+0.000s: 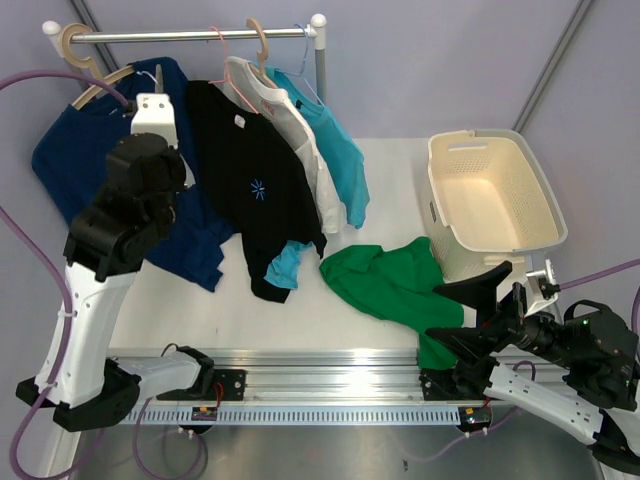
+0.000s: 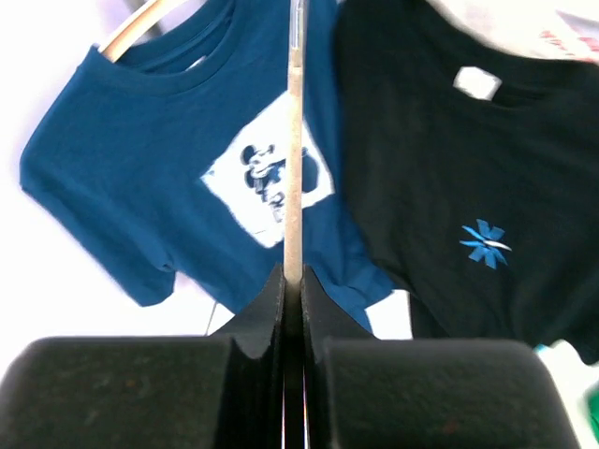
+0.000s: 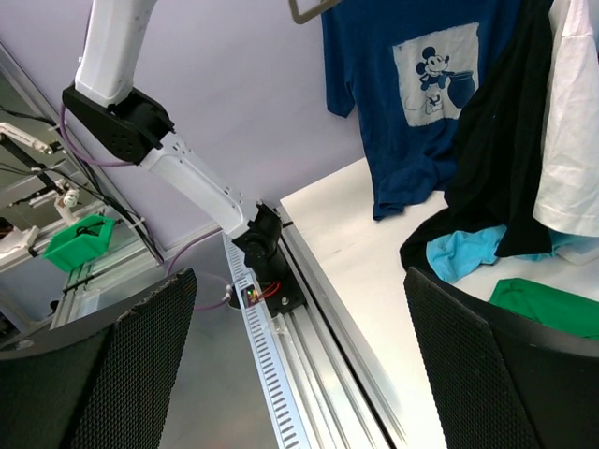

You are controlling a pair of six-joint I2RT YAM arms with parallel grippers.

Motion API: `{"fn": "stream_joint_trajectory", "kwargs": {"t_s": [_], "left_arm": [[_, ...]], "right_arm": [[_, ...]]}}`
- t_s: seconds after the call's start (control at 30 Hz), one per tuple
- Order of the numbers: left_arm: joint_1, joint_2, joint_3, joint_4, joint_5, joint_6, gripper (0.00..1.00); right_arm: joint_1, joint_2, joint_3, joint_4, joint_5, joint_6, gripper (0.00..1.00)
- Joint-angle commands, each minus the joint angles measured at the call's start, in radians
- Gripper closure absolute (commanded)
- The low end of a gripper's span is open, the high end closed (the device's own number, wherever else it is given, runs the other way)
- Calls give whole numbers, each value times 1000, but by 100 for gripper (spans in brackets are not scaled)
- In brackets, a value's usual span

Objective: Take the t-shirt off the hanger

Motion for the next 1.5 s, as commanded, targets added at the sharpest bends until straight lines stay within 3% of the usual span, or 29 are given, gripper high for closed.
{"fn": "stream_joint_trajectory", "kwargs": {"t_s": [0.0,0.1,0.13,0.3,0.4,0.53,0.63,0.9,1.07,1.47], "left_arm": [[120,26,88,90,236,40,100],[152,78,154,90,349,33,100],[169,91,174,90,453,26,100],[316,154,262,117,711,-44,100],[398,191,279,117,765,-63,100],[552,227,276,134,1002,-99,100],[634,255,272,173,1093,-138,100],[663,345,337,220,1147,-116,100],[663,395,348,225,1101,-103,100],[692,494,357,289,1034,-78,100]], "right_arm": [[-1,-30,-45,64,-31,27,1],[-1,-35,-62,71,-38,23,1],[-3,-35,-63,68,-41,20,1],[-1,-75,-89,46,-61,22,1],[-1,-112,-108,64,-107,49,1],[-3,-147,-102,58,-127,56,0],[-3,-170,-109,52,-115,55,0],[-1,-187,-143,58,-144,58,0],[-3,-199,-151,112,-222,96,1],[-1,-204,-177,104,-183,73,0]]}}
